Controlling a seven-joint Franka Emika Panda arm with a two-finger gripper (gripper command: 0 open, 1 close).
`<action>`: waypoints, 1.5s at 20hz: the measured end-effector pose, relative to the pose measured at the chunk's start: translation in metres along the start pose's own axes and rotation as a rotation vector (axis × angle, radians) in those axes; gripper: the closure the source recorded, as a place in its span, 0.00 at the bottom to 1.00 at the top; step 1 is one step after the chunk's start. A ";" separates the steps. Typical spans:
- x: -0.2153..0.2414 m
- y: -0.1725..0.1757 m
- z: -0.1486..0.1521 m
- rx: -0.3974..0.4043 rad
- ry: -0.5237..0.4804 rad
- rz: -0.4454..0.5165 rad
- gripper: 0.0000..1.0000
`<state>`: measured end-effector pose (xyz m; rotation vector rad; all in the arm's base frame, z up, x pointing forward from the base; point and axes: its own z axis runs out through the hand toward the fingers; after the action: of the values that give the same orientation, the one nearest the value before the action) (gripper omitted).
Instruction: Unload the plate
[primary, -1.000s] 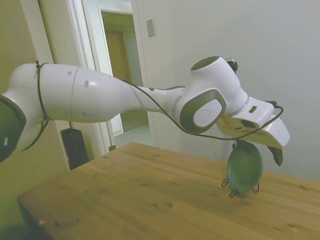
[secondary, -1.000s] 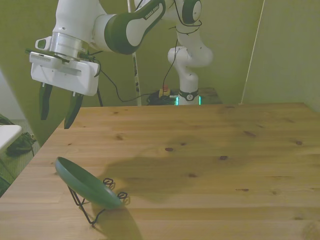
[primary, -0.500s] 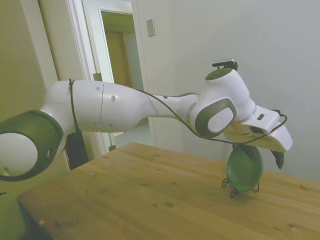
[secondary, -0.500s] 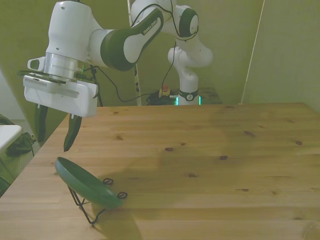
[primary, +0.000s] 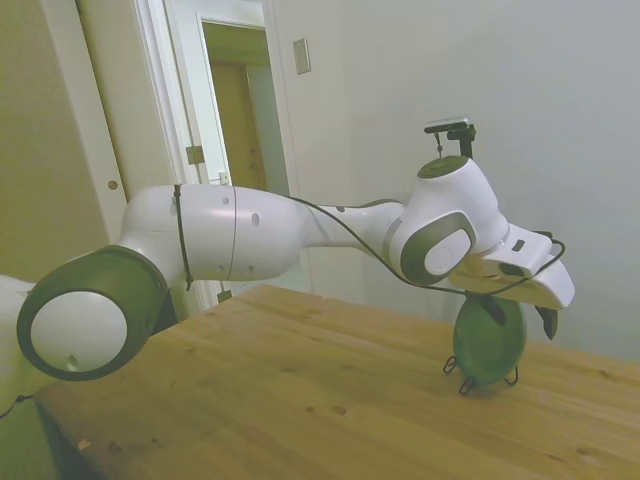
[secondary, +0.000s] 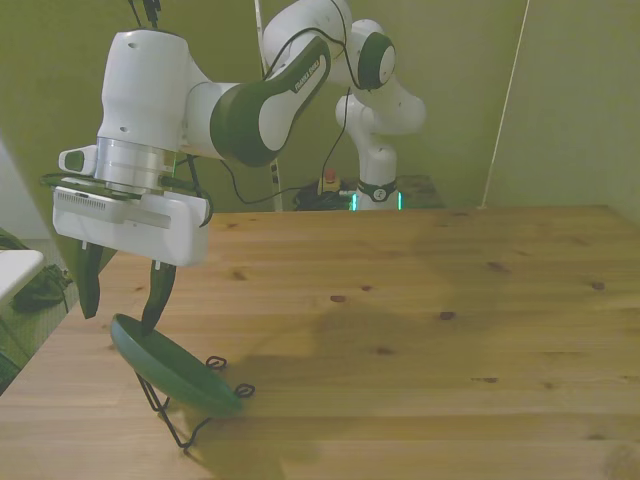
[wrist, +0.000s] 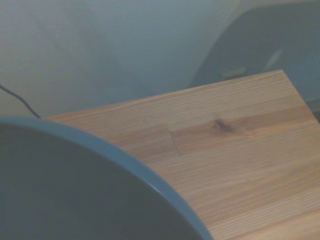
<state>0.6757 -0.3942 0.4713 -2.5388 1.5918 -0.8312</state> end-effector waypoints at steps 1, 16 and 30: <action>0.000 0.000 0.000 0.000 -0.001 -0.003 1.00; 0.011 0.013 0.000 0.019 0.010 -0.101 1.00; 0.008 0.023 0.015 0.034 0.003 -0.157 1.00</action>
<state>0.6657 -0.4158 0.4553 -2.6664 1.3801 -0.8681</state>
